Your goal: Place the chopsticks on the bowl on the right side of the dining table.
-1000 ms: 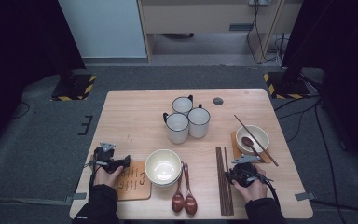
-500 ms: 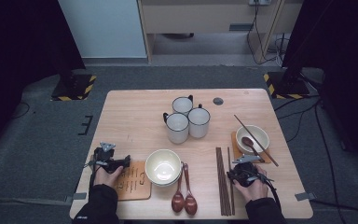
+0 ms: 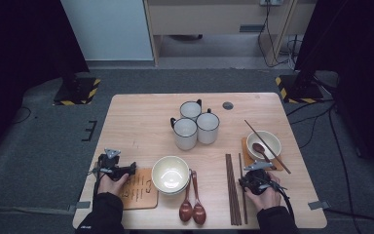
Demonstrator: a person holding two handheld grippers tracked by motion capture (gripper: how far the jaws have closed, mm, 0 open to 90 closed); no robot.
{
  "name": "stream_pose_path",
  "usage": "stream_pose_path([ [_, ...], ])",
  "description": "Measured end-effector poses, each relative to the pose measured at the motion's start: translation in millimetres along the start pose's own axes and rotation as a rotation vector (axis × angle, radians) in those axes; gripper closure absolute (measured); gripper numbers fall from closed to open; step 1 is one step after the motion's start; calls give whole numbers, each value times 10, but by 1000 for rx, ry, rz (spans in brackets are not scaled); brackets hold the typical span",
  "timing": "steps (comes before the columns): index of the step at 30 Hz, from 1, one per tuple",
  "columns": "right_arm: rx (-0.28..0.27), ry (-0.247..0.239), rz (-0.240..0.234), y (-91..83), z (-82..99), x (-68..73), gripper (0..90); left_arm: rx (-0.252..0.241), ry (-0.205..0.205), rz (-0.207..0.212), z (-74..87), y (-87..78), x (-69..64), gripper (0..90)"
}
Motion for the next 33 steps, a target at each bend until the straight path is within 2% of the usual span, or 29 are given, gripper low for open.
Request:
stream_pose_path([
  [7,3,-2,13,12,-11,0,790,0,0,0,0,0,0,1],
  [14,6,14,24,-16,11,-64,817,0,0,0,0,0,0,1],
  [21,2,17,32,3,14,-84,796,0,0,0,0,0,0,1],
  [28,11,25,29,-4,11,-99,821,0,0,0,0,0,0,1],
  [33,14,39,30,-21,32,-158,848,0,0,0,0,0,0,0],
])
Point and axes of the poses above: each handheld gripper's, and its own axes: y roughly forward along the jaws, z roughly out of its underside, x roughly to its left, the point moved 9 cm from there along y, roughly forward along the jaws, and after that the axes turned 9 degrees about x, right-handed, at the moved point
